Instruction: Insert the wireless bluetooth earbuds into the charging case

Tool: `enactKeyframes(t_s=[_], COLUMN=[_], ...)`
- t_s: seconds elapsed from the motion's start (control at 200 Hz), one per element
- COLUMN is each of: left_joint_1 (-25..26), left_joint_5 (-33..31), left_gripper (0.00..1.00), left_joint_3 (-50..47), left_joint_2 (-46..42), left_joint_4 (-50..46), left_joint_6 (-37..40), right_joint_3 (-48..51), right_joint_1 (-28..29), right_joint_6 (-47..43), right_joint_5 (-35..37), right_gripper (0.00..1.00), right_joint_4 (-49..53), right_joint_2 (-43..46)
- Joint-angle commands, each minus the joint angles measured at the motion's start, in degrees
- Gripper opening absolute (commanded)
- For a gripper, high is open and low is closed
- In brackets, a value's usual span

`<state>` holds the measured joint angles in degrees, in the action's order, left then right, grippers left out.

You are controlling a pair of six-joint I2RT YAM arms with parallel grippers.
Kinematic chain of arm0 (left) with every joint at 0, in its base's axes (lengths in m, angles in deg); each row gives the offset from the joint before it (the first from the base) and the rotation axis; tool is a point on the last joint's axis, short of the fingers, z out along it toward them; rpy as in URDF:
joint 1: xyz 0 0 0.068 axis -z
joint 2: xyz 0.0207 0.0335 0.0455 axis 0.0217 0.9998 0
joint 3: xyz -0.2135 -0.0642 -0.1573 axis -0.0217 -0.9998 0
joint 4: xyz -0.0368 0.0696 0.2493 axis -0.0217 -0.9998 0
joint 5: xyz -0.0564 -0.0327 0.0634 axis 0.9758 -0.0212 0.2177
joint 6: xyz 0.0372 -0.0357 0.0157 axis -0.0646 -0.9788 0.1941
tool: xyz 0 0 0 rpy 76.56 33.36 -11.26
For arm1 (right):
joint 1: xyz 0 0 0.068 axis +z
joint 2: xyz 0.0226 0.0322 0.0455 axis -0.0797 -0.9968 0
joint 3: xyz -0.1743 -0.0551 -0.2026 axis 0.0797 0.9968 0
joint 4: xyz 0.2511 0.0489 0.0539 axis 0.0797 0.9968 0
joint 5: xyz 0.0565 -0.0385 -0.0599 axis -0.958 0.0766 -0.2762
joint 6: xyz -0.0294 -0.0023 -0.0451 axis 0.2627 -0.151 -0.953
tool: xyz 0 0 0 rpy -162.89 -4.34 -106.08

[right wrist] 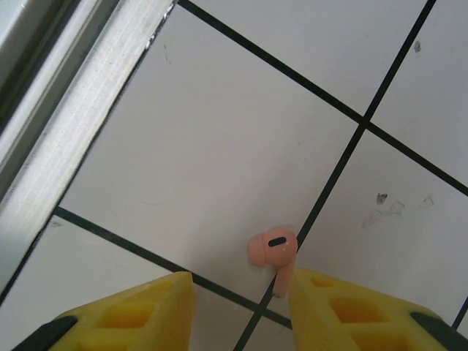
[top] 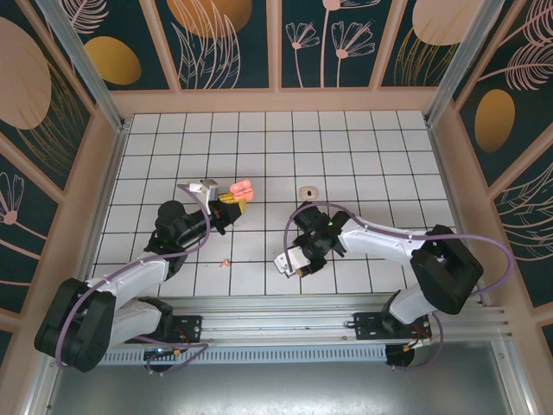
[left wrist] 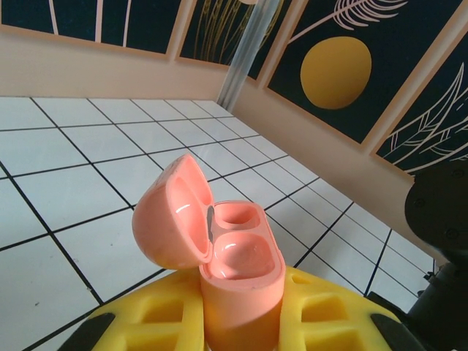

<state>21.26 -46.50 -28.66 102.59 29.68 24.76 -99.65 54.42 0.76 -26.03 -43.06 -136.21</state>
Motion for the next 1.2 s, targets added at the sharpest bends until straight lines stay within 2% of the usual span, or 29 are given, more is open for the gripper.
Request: enactKeyframes(t_s=[0.0, 0.671, 1.196], left_joint_1=[0.2, 0.2, 0.1], left_joint_5=[-0.3, -0.1, 0.4], left_gripper=[0.17, 0.18, 0.18], left_joint_3=[0.6, 0.8, 1.5], left_joint_2=[-1.0, -1.9, -2.4], left_joint_4=[-0.3, -2.8, -4.8], left_joint_6=[0.5, 1.4, 2.5], right_joint_3=[-1.4, -4.5, -5.5], right_joint_1=[0.5, 0.6, 0.6], right_joint_6=[-2.8, -3.1, -2.4], right_joint_5=[0.5, 0.8, 2.3], right_gripper=[0.4, 0.39, 0.31], right_joint_4=[-2.2, -2.5, -2.4], right_joint_2=[-2.1, -8.8, -10.7])
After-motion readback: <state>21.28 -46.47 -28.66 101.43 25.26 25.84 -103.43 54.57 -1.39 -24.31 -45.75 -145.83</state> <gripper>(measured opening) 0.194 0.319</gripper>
